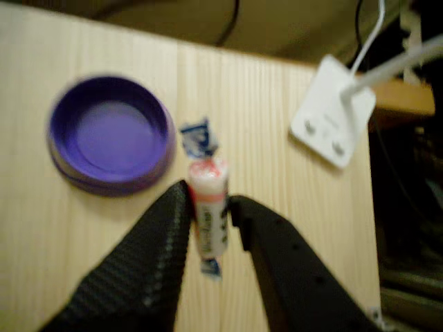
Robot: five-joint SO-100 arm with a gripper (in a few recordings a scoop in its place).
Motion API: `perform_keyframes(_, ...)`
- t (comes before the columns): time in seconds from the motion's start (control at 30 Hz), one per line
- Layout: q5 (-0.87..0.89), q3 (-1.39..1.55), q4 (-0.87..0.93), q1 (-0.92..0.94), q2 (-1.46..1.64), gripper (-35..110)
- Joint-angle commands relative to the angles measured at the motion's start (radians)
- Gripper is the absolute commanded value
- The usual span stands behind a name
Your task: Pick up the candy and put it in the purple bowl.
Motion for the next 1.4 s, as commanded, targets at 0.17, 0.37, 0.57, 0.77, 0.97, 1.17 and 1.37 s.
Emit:
perform_keyframes(0.17,0.008,-0.285,0.012,-0.167,-0.130,1)
perform_keyframes(0.37,-0.023,-0.387,0.023,-0.207,-0.327,1)
perform_keyframes(0.57,-0.080,-0.433,0.025,-0.218,-0.469,1)
perform_keyframes(0.77,-0.170,-0.437,0.026,-0.218,-0.595,1)
perform_keyframes(0.97,-0.210,-0.437,0.026,-0.213,-0.680,1)
perform_keyframes(1.17,-0.224,-0.495,0.057,-0.207,-0.726,2)
perform_keyframes(1.37,-0.196,-0.548,0.052,-0.207,-0.738,4)
